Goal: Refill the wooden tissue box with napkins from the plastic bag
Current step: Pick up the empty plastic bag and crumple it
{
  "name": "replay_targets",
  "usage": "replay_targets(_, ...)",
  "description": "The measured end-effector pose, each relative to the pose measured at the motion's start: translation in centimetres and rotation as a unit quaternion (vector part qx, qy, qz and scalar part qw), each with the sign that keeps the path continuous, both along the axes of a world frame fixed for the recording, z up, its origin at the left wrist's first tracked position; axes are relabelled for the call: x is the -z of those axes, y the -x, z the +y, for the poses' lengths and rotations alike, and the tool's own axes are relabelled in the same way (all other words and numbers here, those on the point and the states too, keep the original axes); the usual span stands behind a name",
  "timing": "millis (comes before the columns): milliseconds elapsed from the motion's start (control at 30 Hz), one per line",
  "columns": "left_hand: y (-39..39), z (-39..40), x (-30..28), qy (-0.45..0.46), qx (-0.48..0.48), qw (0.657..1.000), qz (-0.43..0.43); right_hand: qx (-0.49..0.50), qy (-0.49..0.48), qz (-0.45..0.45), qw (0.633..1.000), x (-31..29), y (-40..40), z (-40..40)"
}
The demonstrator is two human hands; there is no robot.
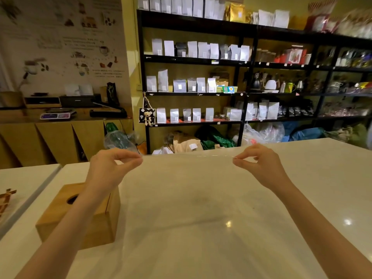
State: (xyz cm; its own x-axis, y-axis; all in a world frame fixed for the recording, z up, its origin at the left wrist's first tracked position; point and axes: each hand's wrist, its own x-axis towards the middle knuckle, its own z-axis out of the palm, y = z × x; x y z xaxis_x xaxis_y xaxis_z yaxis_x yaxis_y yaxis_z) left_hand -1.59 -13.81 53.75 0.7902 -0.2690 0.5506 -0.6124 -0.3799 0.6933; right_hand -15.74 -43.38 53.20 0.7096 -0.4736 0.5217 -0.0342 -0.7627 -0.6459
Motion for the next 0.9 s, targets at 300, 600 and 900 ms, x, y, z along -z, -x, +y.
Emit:
replay_targets(300,1.9,-2.0,-2.5,-0.116,0.081,0.981,-0.131,-0.126,0.189,0.102,0.969,-2.1,-0.9,4.9)
replay_targets(600,-1.0,0.7,-1.4,0.162,0.025,0.986,0.007,-0.232,-0.040,0.014,0.972,-6.1,-1.6,5.0)
replay_targets(900,-1.7,-1.6,1.2,0.122,0.352,0.883,0.287,-0.216,-0.376,-0.038,0.900,-2.4,-3.3,2.8)
